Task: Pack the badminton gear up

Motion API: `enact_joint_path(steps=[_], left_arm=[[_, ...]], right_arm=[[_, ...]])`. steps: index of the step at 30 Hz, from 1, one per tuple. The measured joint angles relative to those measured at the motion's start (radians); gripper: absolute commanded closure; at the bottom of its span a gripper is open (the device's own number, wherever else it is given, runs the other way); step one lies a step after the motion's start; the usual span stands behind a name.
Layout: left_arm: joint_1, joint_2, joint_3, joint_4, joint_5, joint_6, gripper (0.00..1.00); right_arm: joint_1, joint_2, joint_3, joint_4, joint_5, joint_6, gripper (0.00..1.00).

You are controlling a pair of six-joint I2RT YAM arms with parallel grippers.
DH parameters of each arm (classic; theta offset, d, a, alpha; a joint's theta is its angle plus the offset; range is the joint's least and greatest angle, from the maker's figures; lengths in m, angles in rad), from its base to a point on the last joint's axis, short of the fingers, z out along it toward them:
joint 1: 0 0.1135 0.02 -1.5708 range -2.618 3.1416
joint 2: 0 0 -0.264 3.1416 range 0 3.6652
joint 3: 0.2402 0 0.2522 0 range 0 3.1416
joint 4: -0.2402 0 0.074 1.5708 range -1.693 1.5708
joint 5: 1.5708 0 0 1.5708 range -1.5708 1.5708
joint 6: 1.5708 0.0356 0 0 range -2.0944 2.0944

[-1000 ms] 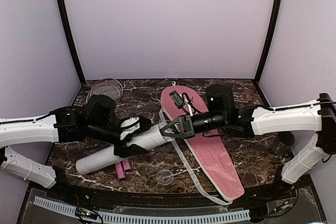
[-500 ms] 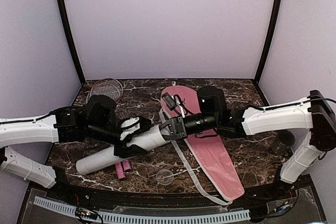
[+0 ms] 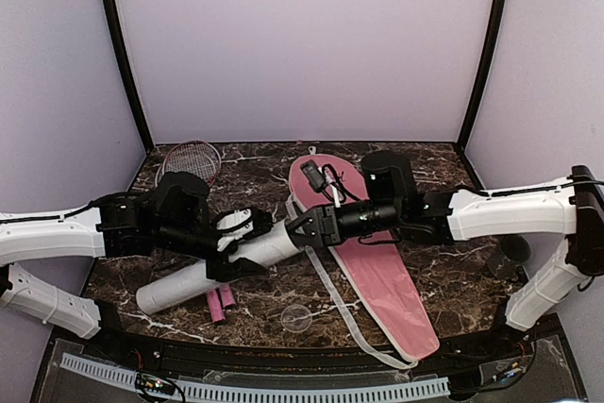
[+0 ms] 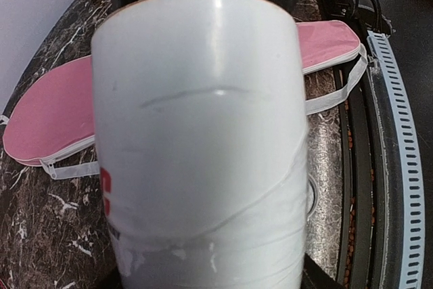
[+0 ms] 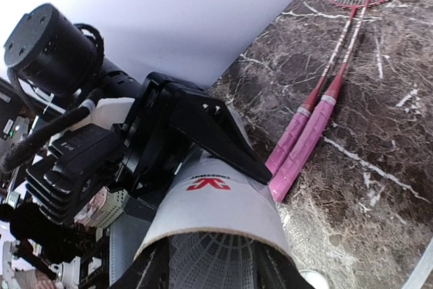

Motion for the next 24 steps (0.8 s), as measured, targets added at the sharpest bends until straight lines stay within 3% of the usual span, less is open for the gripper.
enact_joint_path(steps=[11, 18, 24], left_arm=[[-0.002, 0.000, 0.001, 0.016, -0.159, -0.010, 0.41], [0.055, -0.019, 0.001, 0.014, -0.203, -0.029, 0.41], [0.132, -0.058, 0.001, 0.015, -0.220, -0.048, 0.41]], right_arm=[[-0.031, -0.307, -0.082, -0.121, 0.203, -0.051, 0.27], [-0.038, -0.430, -0.165, -0.195, 0.388, -0.016, 0.32], [0.087, -0.327, -0.189, -0.298, 0.547, 0.037, 0.41]])
